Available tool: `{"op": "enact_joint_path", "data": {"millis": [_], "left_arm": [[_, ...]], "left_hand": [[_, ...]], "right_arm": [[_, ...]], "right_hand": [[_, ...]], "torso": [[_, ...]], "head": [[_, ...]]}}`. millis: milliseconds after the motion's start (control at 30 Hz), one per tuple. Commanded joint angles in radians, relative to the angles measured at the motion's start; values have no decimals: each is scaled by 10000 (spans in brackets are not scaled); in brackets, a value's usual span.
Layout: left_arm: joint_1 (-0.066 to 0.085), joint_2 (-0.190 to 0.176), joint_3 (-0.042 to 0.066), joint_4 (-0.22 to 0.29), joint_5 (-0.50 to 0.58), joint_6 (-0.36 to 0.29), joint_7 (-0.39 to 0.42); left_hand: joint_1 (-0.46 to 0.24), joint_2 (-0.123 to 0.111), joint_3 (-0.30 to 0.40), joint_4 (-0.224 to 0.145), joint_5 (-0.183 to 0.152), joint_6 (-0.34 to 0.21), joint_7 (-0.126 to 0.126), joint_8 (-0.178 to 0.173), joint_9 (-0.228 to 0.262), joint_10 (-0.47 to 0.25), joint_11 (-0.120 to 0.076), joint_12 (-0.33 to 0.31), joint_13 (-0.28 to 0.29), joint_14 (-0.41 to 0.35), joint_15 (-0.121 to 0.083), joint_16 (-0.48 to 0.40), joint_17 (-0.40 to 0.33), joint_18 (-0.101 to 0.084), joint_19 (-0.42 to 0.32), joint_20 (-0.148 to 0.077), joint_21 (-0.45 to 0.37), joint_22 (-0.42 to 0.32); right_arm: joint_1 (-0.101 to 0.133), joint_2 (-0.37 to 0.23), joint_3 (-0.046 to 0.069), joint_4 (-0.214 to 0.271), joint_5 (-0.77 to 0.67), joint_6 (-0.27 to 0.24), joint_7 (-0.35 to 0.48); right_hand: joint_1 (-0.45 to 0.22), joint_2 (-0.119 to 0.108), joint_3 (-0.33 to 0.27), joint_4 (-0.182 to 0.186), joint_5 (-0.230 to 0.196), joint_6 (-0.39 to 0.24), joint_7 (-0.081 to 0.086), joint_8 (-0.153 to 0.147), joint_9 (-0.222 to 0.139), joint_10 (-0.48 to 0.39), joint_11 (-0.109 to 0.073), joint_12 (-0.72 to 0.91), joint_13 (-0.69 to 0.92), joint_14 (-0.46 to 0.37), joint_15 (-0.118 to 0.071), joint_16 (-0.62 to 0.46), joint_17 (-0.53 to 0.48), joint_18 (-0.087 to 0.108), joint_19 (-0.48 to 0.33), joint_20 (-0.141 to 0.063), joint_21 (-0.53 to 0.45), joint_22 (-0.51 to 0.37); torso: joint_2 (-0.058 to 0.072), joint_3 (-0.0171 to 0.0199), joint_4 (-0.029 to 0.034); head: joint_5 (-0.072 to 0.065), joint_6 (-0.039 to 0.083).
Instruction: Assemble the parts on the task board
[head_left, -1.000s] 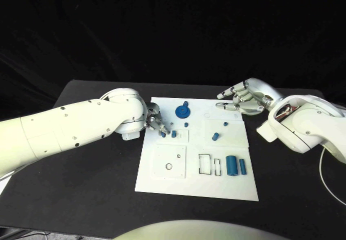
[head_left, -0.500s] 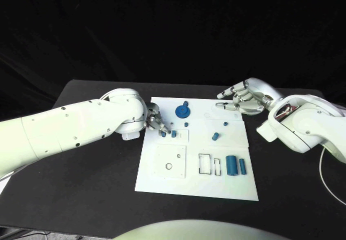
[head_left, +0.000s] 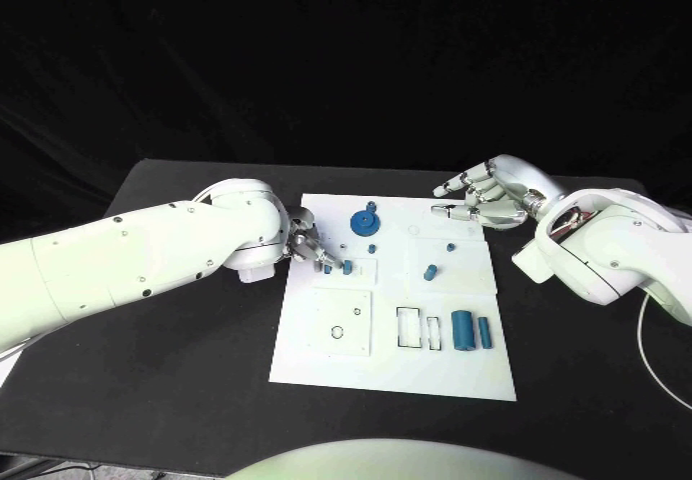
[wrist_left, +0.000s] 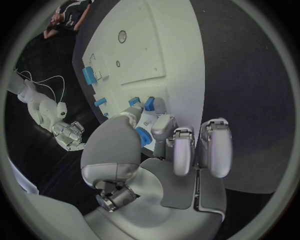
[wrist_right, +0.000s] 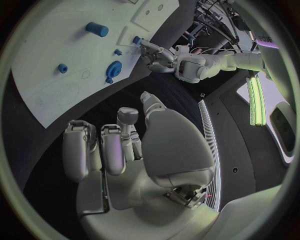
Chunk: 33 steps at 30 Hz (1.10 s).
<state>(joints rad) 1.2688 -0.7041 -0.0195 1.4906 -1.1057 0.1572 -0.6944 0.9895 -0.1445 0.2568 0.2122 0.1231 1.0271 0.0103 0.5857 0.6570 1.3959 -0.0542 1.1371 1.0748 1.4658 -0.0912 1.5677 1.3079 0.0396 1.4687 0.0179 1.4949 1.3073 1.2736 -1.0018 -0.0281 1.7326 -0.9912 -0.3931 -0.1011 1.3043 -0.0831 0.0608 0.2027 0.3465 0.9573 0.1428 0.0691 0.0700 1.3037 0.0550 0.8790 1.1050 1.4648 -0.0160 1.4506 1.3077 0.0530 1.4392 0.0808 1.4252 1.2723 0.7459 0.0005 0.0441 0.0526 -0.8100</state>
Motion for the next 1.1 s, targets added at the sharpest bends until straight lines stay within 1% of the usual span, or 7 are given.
{"op": "enact_joint_path", "data": {"millis": [33, 233, 367, 567, 700, 867, 1100], "left_arm": [[-12, -96, 24, 120, -34, -341, -588], [31, -330, 160, 316, 483, -1360, 196], [83, -395, 186, 283, 1544, -2245, 1156], [112, -366, 160, 139, 2184, -3219, 2893], [93, -180, 19, -33, 1157, -3429, 4600], [-44, 200, -195, -238, -562, -3839, 6536], [-193, 672, -299, -546, -2346, -3786, 6771]], "left_hand": [[36, 84, -106, 31, -37, 56, 5, 20, -14, 73, 10, 36, 9, 1050, -102, 31, 2629, -163, 581, -69, 42, 1874], [231, 184, -432, 162, -11, -206, 100, -98, -59, -208, 76, -398, -433, 1050, -77, 31, 2629, -63, 382, -60, -288, 1540], [502, 170, -940, 451, -9, -1169, 510, -587, -329, -2249, 426, -3380, -3371, 915, 167, -237, 2249, 353, -586, 123, -1865, 18], [1290, 309, -2012, 622, 13, -2495, 1283, -1241, -1037, -4061, 1201, -4629, -4326, -1270, 865, -4174, -2094, 1334, -3536, 732, -7105, -4464], [3395, 411, -1802, -147, 4, -2876, 1557, -1721, -1692, -5222, 1545, -5723, -5246, -3177, 1160, -7263, -4991, 1397, -4126, 1057, -8457, -5391], [5401, 497, -832, -891, 30, -2440, 1420, -2710, -2981, -4895, 1479, -7319, -7126, -3009, 1129, -8053, -5804, 1457, -3755, 1008, -9147, -6022], [5154, 85, -556, -772, 18, -1635, 1259, -3605, -4099, -4217, 1487, -8445, -8701, -1432, 1014, -6646, -4968, 1440, -2669, 929, -8963, -6072]], "right_arm": [[-7, 15, 0, -6, -21, 126, 51], [-7, 22, 0, -18, -21, 136, 50], [-8, 22, 0, -18, -21, 138, 47], [-8, 25, 0, -29, -12, 146, 44], [-8, 27, -1, -34, -10, 147, 48], [-16, 42, -1, -55, -8, 158, 57], [-29, 66, -1, -65, -7, 177, 58]], "right_hand": [[-8, 75, -66, -17, 46, 76, 0, 6, 2, -48, -24, -63, -9, 656, -80, -46, 738, 89, -28, -6, -34, -8], [-8, 75, -66, -17, 46, 76, 0, 6, 2, -48, -24, -63, -9, 656, -80, -46, 738, 89, -28, -6, -34, -8], [-8, 75, -66, -17, 46, 76, 0, 6, 2, -48, -24, -63, -9, 656, -80, -46, 738, 89, -28, -6, -34, -8], [-8, 75, -66, -17, 46, 76, 0, 6, 2, -48, -24, -63, -9, 656, -80, -46, 738, 89, -28, -6, -34, -8], [-8, 75, -66, -17, 46, 76, 0, 6, 2, -48, -24, -63, -9, 656, -80, -46, 738, 89, -28, -6, -34, -8], [-29, 76, -96, -1, 47, 73, 1, 3, 1, -53, -23, -71, -18, 654, -79, -56, 729, 91, -31, -6, -42, -19], [-28, 78, -97, -1, 48, 73, 1, 3, 1, -52, -24, -69, -17, 654, -79, -58, 726, 91, -32, -6, -43, -21]], "torso": [[1, -6, 9], [-3, 7, 1], [-6, 14, 3], [2, 10, 0], [2, 11, -1], [17, -15, -12], [10, 7, -10]], "head": [[-4, 14], [-10, 28], [-14, 35], [-46, 63], [-87, 113], [-184, 178], [-237, 221]]}}
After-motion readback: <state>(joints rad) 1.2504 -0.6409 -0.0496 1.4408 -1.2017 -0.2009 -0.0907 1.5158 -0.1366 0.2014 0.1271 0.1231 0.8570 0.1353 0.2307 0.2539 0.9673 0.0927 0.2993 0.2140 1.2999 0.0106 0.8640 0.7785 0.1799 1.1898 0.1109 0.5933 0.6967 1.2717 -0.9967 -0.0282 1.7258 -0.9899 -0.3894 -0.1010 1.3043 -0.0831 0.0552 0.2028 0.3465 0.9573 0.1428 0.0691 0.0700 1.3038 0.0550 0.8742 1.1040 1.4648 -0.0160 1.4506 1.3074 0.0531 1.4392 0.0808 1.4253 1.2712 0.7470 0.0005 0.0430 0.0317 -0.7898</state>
